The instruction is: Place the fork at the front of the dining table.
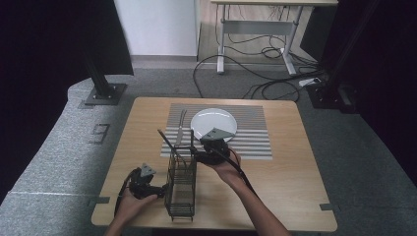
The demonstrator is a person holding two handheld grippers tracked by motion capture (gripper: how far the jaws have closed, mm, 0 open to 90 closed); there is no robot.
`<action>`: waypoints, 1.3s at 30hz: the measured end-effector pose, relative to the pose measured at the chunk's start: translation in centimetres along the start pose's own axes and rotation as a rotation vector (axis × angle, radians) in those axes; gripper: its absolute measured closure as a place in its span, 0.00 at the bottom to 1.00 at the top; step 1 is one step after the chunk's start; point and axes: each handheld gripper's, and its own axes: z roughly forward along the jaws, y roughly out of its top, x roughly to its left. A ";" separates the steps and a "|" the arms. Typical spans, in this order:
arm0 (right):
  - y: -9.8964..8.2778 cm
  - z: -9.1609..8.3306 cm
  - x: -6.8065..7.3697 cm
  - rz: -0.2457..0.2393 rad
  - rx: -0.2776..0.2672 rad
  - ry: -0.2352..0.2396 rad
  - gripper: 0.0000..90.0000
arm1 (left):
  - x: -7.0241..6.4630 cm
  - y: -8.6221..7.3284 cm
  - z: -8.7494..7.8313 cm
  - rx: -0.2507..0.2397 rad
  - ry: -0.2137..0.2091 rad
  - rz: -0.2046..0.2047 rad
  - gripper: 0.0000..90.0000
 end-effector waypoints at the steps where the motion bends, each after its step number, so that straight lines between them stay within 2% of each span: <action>1: 0.0 0.1 0.0 0.000 0.001 0.000 0.54 | 0.0 0.0 0.0 0.000 0.000 0.000 0.05; 9: -0.1 0.9 0.1 -0.002 0.009 0.000 0.59 | 0.0 0.0 0.0 0.000 -0.001 0.001 0.05; 16: 0.0 1.3 0.5 -0.020 0.011 0.000 0.71 | 0.0 0.0 0.0 0.000 -0.001 0.002 0.05; 23: 0.0 1.5 0.8 -0.019 0.006 -0.022 0.83 | 0.0 0.0 0.0 0.000 -0.001 0.001 0.05; 29: 0.0 1.4 0.8 -0.009 0.000 -0.026 0.85 | 0.0 0.0 0.0 0.001 -0.002 0.003 0.05; 32: 0.2 1.1 0.9 -0.008 -0.020 -0.021 0.90 | 0.0 0.0 0.0 0.001 -0.001 0.002 0.05; 39: 0.3 1.2 1.0 -0.005 -0.006 -0.009 0.90 | 0.0 0.0 0.0 0.001 -0.001 0.003 0.05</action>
